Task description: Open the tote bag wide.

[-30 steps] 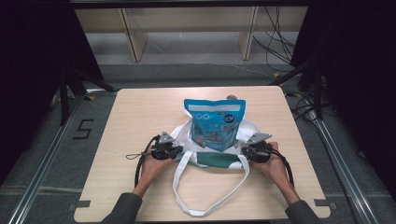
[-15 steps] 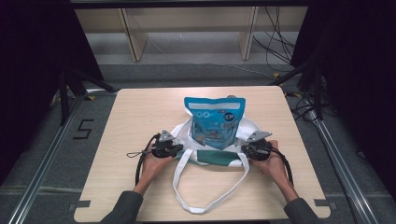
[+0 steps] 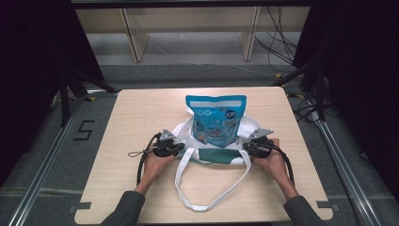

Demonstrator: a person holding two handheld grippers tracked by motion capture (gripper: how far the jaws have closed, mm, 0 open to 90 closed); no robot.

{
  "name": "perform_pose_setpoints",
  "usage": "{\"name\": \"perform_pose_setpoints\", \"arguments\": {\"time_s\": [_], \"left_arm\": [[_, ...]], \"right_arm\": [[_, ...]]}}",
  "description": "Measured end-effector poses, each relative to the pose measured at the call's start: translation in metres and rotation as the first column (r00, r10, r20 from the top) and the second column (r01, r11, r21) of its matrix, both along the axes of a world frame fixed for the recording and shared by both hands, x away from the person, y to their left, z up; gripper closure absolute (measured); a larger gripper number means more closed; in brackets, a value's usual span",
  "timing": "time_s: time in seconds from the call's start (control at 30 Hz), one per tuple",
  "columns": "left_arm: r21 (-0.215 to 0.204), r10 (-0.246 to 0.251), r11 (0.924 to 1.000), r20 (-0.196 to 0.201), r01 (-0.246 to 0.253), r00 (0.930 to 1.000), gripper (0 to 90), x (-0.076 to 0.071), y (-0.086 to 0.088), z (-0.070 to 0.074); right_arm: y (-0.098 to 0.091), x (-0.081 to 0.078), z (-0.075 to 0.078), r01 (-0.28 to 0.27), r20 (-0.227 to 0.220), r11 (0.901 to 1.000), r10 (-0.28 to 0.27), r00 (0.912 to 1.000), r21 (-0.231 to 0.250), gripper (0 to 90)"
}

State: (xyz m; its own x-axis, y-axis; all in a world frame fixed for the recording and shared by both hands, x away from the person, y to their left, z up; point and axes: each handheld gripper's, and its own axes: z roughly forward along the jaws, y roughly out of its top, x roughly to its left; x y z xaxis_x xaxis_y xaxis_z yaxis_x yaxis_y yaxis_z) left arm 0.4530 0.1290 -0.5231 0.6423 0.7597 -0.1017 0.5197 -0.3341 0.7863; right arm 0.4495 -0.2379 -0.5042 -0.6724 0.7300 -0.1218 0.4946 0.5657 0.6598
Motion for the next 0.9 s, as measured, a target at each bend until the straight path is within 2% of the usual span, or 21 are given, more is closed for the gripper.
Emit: {"name": "perform_pose_setpoints", "arguments": {"time_s": [0.03, 0.1, 0.23, 0.33, 0.37, 0.43, 0.53, 0.57, 0.6, 0.63, 0.67, 0.7, 0.73, 0.77, 0.8, 0.83, 0.9], "left_arm": [[-0.006, 0.002, 1.0, -0.001, -0.002, 1.0, 88.3, 0.0, 0.0, 0.0], [-0.007, 0.005, 1.0, 0.005, -0.005, 1.0, 87.9, -0.001, -0.001, 0.0], [0.007, 0.002, 1.0, 0.021, -0.002, 0.9998, 86.9, -0.002, -0.002, 0.0], [-0.015, 0.004, 0.9999, -0.001, -0.004, 1.0, 85.5, -0.002, -0.001, 0.0], [-0.028, 0.014, 0.9995, 0.009, -0.014, 0.9999, 84.8, -0.003, -0.002, 0.0], [-0.006, 0.004, 1.0, 0.01, -0.004, 0.9999, 82.5, -0.004, -0.001, 0.003], [-0.023, 0.006, 0.9997, 0.014, -0.006, 0.9999, 77.2, -0.004, 0.0, 0.01], [-0.032, 0.011, 0.9994, 0.009, -0.011, 0.9999, 74.4, -0.004, 0.001, 0.013], [-0.054, 0.016, 0.9984, 0.014, -0.015, 0.9998, 72.7, -0.005, 0.001, 0.015], [-0.023, -0.004, 0.9997, 0.018, 0.004, 0.9998, 71.4, -0.006, 0.004, 0.019], [-0.041, 0.011, 0.9991, 0.019, -0.01, 0.9998, 69.6, -0.007, 0.003, 0.021], [-0.045, 0.011, 0.9989, 0.025, -0.01, 0.9996, 67.8, -0.008, 0.004, 0.023], [-0.041, 0.007, 0.9992, 0.028, -0.006, 0.9996, 66.2, -0.009, 0.006, 0.026], [-0.037, 0.007, 0.9993, 0.035, -0.006, 0.9994, 65.4, -0.01, 0.007, 0.029], [-0.064, 0.026, 0.9977, 0.038, -0.024, 0.9989, 64.5, -0.011, 0.007, 0.032], [-0.076, 0.032, 0.9967, 0.04, -0.028, 0.9987, 63.5, -0.012, 0.008, 0.034], [-0.091, 0.038, 0.9953, 0.041, -0.034, 0.9984, 61.3, -0.014, 0.01, 0.04]], "right_arm": [[0.0, 0.0, 0.0, 0.0, 0.016, 1.0, 0.0, 0.9999, -0.009, 90.0], [0.0, 0.0, 0.0, -0.002, 0.009, 1.0, 0.002, 1.0, -0.007, 90.0], [0.002, -0.002, 0.0, -0.002, 0.035, 0.9994, 0.003, 0.9994, -0.034, 89.7], [0.001, -0.002, 0.0, 0.003, 0.026, 0.9999, -0.003, 0.9997, -0.016, 89.3], [0.001, -0.002, 0.0, 0.006, 0.033, 0.9999, -0.005, 0.9994, -0.013, 88.9], [0.0, -0.002, 0.002, 0.005, 0.012, 1.0, -0.005, 0.9999, 0.006, 86.2], [-0.003, -0.003, 0.005, 0.012, 0.0, 0.9985, -0.012, 0.9999, 0.053, 81.8], [-0.003, -0.004, 0.007, 0.015, 0.009, 0.9979, -0.015, 0.9998, 0.063, 80.1], [-0.003, -0.005, 0.009, 0.026, 0.0, 0.9961, -0.026, 0.9997, 0.085, 78.1], [-0.004, -0.004, 0.011, 0.02, 0.015, 0.994, -0.021, 0.9997, 0.108, 76.4], [-0.004, -0.005, 0.015, 0.027, 0.015, 0.9912, -0.03, 0.9995, 0.129, 75.1], [-0.005, -0.005, 0.019, 0.015, 0.034, 0.9917, -0.02, 0.9992, 0.128, 73.9], [-0.006, -0.006, 0.022, 0.016, 0.055, 0.9917, -0.023, 0.9982, 0.127, 73.3], [-0.007, -0.007, 0.025, 0.023, 0.049, 0.9905, -0.03, 0.9984, 0.135, 72.8], [-0.009, -0.007, 0.028, 0.026, 0.058, 0.9886, -0.035, 0.9977, 0.148, 71.9], [-0.009, -0.01, 0.031, 0.046, 0.05, 0.9837, -0.055, 0.9972, 0.174, 71.1], [-0.013, -0.011, 0.038, 0.049, 0.066, 0.9795, -0.063, 0.9958, 0.195, 69.2]]}}
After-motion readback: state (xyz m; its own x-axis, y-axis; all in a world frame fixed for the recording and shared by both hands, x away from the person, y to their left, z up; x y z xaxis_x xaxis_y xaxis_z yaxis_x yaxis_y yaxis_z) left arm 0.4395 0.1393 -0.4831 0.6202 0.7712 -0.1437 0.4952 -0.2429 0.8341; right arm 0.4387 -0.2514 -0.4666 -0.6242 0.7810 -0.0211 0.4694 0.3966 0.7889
